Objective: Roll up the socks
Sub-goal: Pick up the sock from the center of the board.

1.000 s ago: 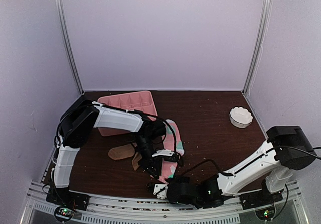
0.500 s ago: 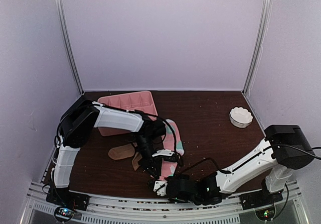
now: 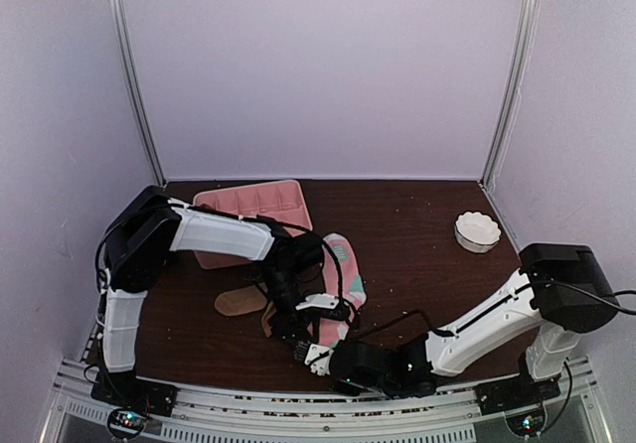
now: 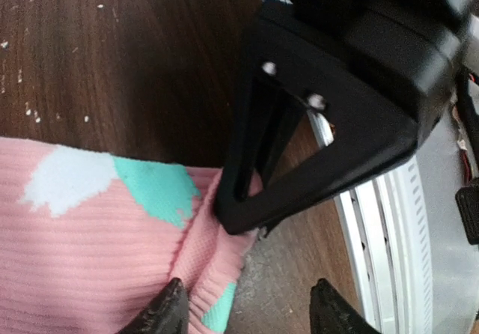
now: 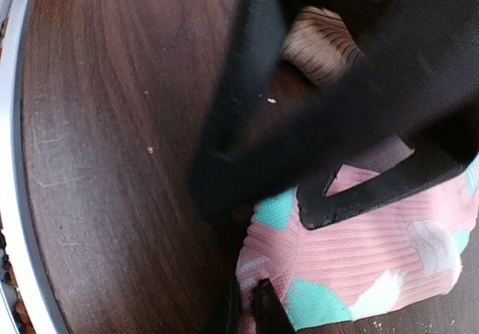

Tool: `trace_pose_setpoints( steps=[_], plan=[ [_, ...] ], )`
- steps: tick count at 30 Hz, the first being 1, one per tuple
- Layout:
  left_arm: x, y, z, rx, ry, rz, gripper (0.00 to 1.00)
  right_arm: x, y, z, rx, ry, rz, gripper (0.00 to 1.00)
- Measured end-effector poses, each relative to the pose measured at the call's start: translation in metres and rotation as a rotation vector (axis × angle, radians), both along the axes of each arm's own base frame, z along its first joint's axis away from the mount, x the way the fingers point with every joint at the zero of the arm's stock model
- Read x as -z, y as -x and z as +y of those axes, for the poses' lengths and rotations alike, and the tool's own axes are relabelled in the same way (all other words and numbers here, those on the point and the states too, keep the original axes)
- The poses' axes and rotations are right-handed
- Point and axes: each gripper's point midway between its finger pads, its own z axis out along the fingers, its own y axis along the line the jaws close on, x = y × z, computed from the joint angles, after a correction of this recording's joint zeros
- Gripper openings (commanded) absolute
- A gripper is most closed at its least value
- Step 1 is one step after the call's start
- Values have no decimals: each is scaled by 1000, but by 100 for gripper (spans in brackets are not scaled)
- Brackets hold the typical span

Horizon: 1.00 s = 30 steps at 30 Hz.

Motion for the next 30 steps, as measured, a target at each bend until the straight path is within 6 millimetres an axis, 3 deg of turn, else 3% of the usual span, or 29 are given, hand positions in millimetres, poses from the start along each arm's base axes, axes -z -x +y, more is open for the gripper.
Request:
trace_pose_setpoints(
  steps=[6, 9, 15, 23, 30],
  plan=[
    [-15, -6, 17, -17, 78, -194, 69, 2, -6, -7, 76, -131, 185, 2],
    [-20, -7, 25, -26, 122, -274, 80, 1, -5, -7, 93, -193, 273, 0],
    [-22, -5, 35, -45, 199, -368, 79, -1, -4, -3, 116, -315, 474, 0],
    [-15, -2, 24, -7, 276, -466, 69, 0, -7, 1, 133, -443, 740, 0],
    [-7, -9, 10, 25, 313, -550, 51, 0, -9, -1, 153, -488, 868, 0]
  ],
)
